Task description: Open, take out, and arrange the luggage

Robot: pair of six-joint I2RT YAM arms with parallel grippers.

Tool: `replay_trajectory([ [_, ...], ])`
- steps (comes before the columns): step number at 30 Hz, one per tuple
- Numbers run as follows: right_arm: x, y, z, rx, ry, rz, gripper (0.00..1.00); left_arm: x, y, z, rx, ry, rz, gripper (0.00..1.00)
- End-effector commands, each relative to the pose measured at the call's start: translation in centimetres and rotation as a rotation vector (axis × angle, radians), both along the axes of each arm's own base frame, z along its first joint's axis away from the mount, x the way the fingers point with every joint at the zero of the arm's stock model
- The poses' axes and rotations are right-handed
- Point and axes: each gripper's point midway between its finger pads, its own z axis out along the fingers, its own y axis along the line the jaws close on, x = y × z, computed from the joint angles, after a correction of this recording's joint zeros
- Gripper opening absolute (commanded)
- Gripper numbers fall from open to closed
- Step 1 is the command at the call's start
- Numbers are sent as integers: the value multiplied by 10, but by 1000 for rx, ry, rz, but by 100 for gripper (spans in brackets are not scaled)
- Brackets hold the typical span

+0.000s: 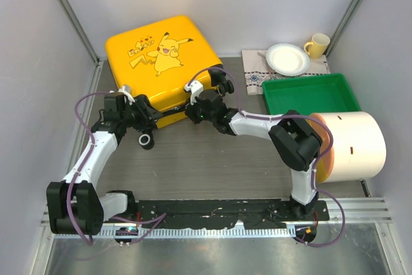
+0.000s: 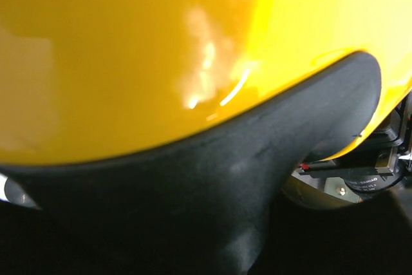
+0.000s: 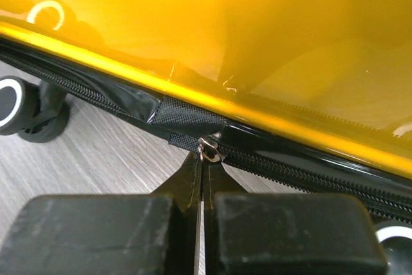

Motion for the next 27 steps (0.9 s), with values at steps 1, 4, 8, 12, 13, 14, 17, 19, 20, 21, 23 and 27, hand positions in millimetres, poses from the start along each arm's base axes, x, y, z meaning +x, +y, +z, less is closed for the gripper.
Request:
replay_trajectory([
  [1,-23,6,54,205,3,202,1,19,-23,-7,34,-90,-102,0],
  [4,0,-53,48,146,5,118,1,20,-19,-7,52,-93,-78,0],
  [8,1,-92,39,71,-2,106,1,21,-20,-6,40,-101,-74,0],
  [12,-19,-71,36,61,11,196,1,24,-23,-3,24,-111,-85,0],
  [13,-26,-62,34,61,22,223,1,25,-24,-1,21,-115,-88,0],
  [14,-45,-41,35,74,33,285,1,26,-24,0,18,-118,-87,0],
  [17,-88,9,41,107,57,425,1,29,-26,3,24,-126,-86,0],
  [19,-121,42,49,152,97,537,1,31,-28,3,26,-128,-84,0],
  [20,-136,55,52,167,95,587,1,31,-29,3,24,-131,-87,0],
  [21,-165,79,71,209,56,693,1,34,-30,4,21,-140,-87,0],
  [23,-189,101,77,223,22,782,1,37,-30,3,22,-140,-79,0],
  [27,-199,126,100,268,0,842,1,37,-31,5,16,-146,-81,0],
])
